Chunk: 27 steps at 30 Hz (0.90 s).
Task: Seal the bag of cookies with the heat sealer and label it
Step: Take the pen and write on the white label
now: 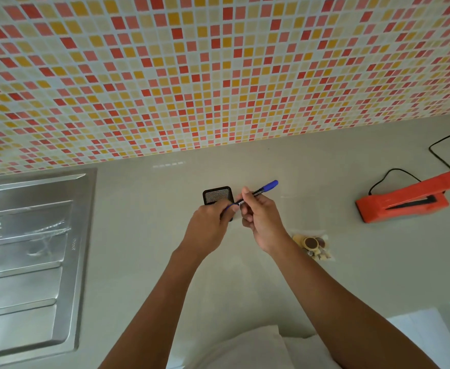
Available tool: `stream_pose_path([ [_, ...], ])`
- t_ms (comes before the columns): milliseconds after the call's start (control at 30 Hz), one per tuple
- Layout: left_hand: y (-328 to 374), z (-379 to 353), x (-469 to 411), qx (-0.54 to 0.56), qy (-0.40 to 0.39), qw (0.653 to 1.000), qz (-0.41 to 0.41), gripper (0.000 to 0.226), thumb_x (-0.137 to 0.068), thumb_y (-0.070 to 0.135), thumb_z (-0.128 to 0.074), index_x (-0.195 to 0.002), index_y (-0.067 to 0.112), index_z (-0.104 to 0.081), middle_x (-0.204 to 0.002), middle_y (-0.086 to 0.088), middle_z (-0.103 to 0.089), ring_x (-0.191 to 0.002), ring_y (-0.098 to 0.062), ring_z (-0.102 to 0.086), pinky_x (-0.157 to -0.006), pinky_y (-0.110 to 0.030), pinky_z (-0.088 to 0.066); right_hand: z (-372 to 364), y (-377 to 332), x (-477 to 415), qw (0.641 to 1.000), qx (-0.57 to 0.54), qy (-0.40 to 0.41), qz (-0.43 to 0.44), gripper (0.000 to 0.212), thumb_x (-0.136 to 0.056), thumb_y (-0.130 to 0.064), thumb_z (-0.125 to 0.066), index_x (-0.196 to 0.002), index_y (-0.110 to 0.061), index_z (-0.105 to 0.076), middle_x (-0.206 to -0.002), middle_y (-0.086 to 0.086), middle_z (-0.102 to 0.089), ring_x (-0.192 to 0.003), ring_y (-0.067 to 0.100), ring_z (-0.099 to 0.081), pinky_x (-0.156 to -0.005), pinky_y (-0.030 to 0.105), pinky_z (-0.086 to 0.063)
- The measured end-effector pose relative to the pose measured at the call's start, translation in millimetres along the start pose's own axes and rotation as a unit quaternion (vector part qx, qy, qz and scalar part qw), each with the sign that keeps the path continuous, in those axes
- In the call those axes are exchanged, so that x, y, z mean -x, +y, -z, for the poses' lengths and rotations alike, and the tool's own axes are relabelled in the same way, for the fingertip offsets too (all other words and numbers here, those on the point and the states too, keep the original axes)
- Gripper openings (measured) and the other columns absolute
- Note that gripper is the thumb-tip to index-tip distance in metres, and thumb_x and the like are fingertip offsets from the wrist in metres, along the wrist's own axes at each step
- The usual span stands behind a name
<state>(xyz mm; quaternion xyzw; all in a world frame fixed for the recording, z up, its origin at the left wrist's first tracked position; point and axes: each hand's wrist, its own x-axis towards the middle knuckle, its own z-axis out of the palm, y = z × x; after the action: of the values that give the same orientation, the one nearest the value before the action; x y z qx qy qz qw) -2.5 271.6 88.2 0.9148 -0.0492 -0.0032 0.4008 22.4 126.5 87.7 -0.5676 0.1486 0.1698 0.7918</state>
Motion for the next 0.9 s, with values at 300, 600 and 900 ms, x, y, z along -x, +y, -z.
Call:
stream_pose_path([
  [300, 11, -38, 9, 0.068, -0.123, 0.984, 0.107, 0.038, -0.101, 0.031, -0.043, -0.065, 0.02, -0.045, -0.06, 0.003, -0.045, -0.056, -0.016, -0.037, -0.058, -0.036, -0.037, 28, 34, -2, 0.975, -0.089, 0.185, -0.082, 0.03, -0.098, -0.028, -0.057, -0.071, -0.015, -0.055, -0.053, 0.001, -0.036, -0.04, 0.01, -0.029, -0.042, 0.025, -0.024],
  [600, -48, -70, 38, -0.067, -0.052, 0.986, 0.143, 0.016, -0.095, 0.025, -0.059, -0.1, 0.015, -0.07, -0.097, -0.005, -0.068, -0.09, -0.023, -0.062, -0.076, -0.033, -0.052, 104, 11, -25, 0.976, 0.016, 0.217, -0.023, 0.035, -0.098, -0.037, -0.058, -0.069, -0.017, -0.059, -0.049, -0.003, -0.038, -0.037, 0.008, -0.029, -0.039, 0.019, -0.021],
  [900, -68, -93, 39, -0.087, -0.02, 0.981, 0.173, 0.016, -0.084, 0.012, -0.069, -0.099, 0.015, -0.075, -0.099, -0.005, -0.071, -0.095, -0.026, -0.061, -0.075, -0.032, -0.051, 82, 40, -19, 0.971, 0.189, 0.148, -0.019, 0.039, -0.093, -0.042, -0.064, -0.073, -0.009, -0.074, -0.055, -0.007, -0.041, -0.049, 0.01, -0.033, -0.051, 0.026, -0.032],
])
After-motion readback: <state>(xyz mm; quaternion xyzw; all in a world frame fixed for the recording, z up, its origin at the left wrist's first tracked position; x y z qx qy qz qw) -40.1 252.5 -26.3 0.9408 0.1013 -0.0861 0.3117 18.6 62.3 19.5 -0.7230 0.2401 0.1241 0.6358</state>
